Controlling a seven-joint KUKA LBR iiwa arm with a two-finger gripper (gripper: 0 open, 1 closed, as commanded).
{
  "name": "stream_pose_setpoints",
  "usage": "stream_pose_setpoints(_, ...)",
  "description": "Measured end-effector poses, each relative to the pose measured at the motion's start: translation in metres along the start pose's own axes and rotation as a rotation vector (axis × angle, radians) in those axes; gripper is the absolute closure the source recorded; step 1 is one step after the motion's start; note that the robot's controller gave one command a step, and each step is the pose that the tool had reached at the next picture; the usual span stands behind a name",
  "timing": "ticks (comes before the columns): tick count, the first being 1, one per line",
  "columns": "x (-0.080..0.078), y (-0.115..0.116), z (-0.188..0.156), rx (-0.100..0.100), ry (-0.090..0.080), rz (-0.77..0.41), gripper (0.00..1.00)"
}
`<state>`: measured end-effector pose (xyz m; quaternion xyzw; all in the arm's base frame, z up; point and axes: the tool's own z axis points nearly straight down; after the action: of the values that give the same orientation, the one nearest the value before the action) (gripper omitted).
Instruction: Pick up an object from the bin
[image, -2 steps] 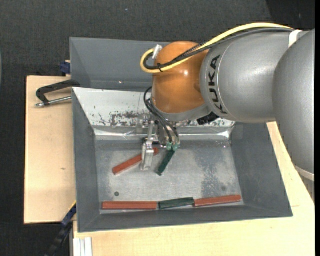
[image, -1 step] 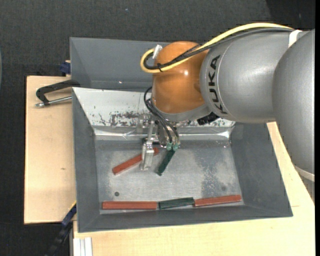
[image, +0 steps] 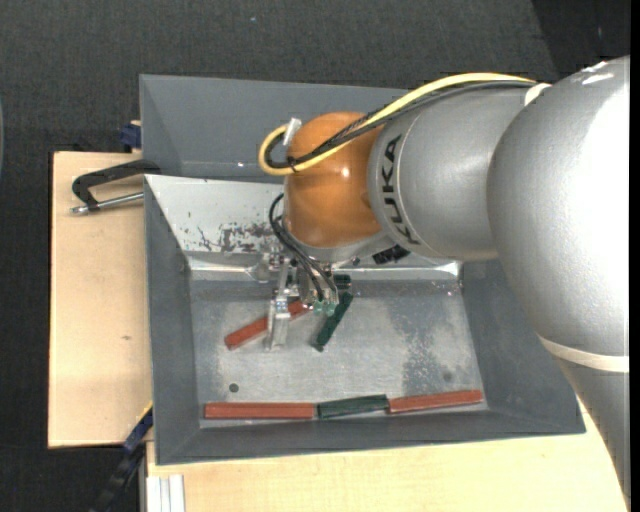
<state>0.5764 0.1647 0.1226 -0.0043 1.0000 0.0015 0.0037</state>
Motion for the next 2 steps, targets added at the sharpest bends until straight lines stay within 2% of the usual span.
stream_pose_setpoints(1, 0.0019, -0.0266, 0.0515, 0.001, 0.007, -0.062, 1.00)
stream_pose_setpoints(2, 0.0019, -0.0265, 0.0513, 0.001, 0.007, -0.062, 1.00)
